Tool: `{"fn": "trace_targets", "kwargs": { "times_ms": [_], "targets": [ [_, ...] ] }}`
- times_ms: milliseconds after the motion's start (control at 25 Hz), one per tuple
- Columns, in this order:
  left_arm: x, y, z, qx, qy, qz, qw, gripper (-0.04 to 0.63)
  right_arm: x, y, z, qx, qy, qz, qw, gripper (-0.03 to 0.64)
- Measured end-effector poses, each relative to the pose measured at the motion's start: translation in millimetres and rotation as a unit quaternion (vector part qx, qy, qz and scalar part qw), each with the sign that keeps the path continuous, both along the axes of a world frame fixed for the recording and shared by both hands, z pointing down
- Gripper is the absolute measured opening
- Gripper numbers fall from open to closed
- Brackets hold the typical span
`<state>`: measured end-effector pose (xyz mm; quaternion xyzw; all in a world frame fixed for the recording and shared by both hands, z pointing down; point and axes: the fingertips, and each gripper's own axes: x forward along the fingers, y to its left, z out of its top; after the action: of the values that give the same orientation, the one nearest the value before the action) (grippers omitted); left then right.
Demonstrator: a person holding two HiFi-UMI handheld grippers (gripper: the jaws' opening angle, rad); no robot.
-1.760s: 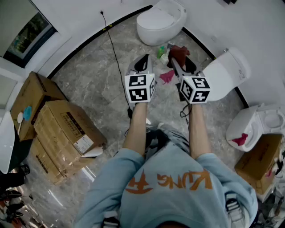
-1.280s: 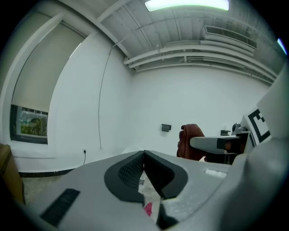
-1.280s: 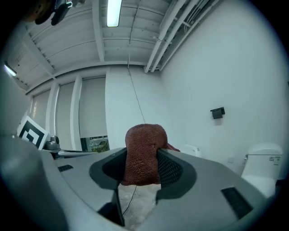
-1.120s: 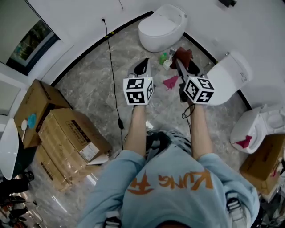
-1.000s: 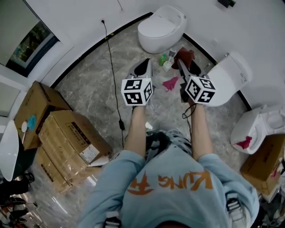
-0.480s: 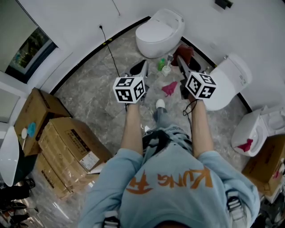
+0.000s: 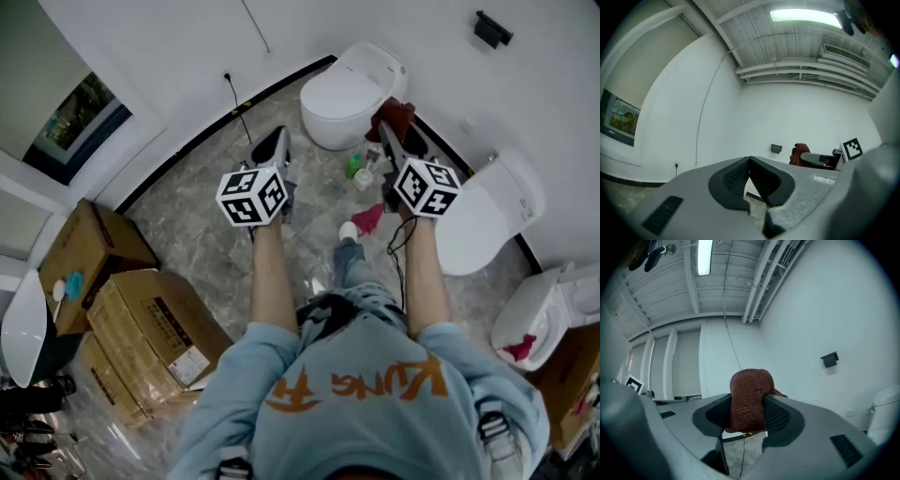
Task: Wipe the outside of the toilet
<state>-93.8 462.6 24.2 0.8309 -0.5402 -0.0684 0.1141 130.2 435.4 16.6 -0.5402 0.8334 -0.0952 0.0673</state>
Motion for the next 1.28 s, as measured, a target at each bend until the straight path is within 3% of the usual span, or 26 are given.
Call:
{"fn": "trace_targets", "kwargs": {
  "times_ms": [320, 600, 760, 1000, 1280],
  "targets": [
    [48, -109, 76, -0.078, -0.019, -0.007, 0.9967, 0.002, 26, -129, 58, -0.067, -0.02, -0.003, 0.998, 0.19],
    [58, -234, 149, -0.166, -0.026, -0.051, 0.9845, 0.002, 47, -257, 140, -0.151, -0.041, -0.006, 0.988, 0.19],
    [96, -285, 159, -0.181, -0.04, -0.022, 0.9824, 0.002, 83, -315, 153, -0.171, -0.069, 0.019, 0.983, 0.192],
    [120, -328, 168, -0.201, -0.08, 0.019, 0.9761, 0.002, 82, -349, 162, -0.179, -0.092, 0.019, 0.979, 0.192],
    [145, -361, 176, -0.206, -0.075, 0.036, 0.975, 0.002, 82, -375, 175, -0.19, -0.082, 0.006, 0.978, 0.192]
  ]
}}
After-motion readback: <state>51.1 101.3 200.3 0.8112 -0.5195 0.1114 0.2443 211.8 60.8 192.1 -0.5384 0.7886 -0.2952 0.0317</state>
